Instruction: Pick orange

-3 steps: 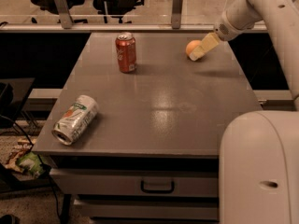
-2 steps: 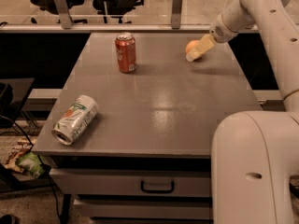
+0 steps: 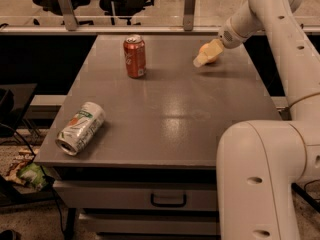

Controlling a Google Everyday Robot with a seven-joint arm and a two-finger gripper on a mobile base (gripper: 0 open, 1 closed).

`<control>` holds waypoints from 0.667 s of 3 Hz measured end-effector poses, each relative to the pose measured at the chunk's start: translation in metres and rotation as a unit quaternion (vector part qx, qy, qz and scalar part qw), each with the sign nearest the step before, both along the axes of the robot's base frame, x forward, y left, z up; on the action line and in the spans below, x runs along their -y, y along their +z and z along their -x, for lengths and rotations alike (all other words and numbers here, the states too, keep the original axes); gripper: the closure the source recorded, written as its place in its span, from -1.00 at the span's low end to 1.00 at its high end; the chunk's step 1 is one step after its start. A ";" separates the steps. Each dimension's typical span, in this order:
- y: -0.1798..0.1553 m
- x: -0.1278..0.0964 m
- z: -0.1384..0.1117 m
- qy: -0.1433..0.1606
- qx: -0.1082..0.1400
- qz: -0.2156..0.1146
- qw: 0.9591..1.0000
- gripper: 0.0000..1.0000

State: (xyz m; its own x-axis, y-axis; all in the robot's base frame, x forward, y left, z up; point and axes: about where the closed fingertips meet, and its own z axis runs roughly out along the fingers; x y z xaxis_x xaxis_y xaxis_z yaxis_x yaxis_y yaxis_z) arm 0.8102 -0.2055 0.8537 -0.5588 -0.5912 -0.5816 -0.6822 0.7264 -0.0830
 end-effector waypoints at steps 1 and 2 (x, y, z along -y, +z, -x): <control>-0.002 -0.005 -0.001 0.004 -0.005 -0.005 1.000 -0.68; -0.001 -0.007 0.000 0.008 -0.006 -0.007 1.000 -0.22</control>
Offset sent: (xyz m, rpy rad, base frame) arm 0.0152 -0.0064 0.0204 0.0185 0.0067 0.0202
